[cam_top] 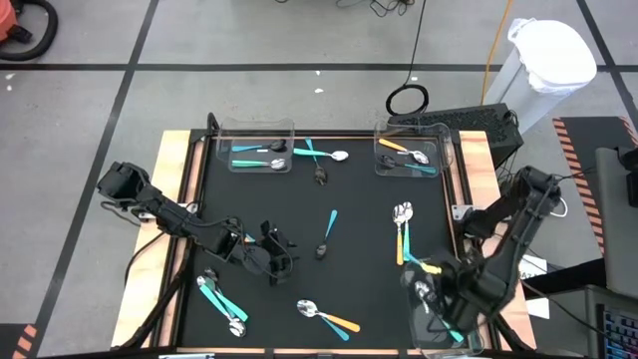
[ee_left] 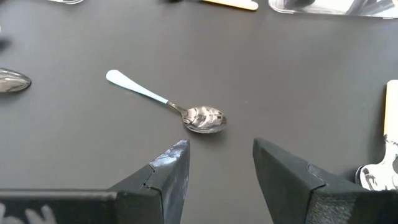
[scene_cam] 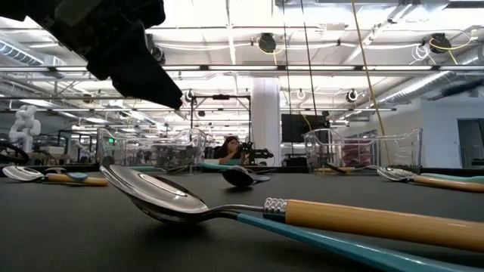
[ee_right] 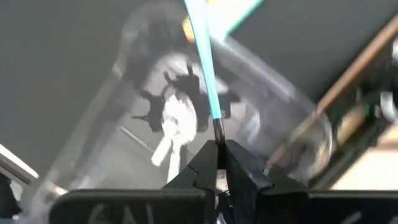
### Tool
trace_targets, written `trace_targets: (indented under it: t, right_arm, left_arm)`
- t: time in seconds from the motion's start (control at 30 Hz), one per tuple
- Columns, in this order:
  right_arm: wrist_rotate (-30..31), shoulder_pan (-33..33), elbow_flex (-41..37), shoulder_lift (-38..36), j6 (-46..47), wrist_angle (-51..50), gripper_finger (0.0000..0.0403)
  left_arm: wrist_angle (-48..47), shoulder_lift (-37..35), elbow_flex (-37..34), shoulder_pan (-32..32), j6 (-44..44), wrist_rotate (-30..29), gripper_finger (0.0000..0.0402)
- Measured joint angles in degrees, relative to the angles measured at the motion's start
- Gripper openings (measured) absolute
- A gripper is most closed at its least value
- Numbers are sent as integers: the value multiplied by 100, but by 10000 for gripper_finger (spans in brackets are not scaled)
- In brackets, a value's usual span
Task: Sort silverware by color (type)
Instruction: Put the blue spoon into the bottom right transparent bin, then put the yellow spoon into the bottom right transparent bin
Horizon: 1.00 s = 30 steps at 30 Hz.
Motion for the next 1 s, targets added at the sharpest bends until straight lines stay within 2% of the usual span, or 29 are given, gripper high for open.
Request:
trace_targets:
  t: [0.1,0.3,0.5,0.73,0.8,0.9,1.0]
  right_arm:
    - [-12,354,-129,60,684,162,14]
    - [493,810,-438,287,1654,716,14]
    - [504,939,-554,653,1480,1474,31]
    - [-220,972,-553,959,1263,1907,82]
    - [-228,983,-553,970,1248,1888,98]
    - [-194,988,-553,925,1332,1845,115]
    - [113,988,-475,900,1287,1828,122]
  left_arm:
    - [8,0,0,0,2,-2,180]
    - [39,0,0,0,0,-147,180]
    - [41,0,0,0,-2,-146,180]
    - [-9,0,170,15,-119,-149,180]
    - [-96,-12,251,15,-1,-149,180]
    - [-776,-160,485,15,71,-148,180]
    - [-2232,-458,899,-18,-127,-149,180]
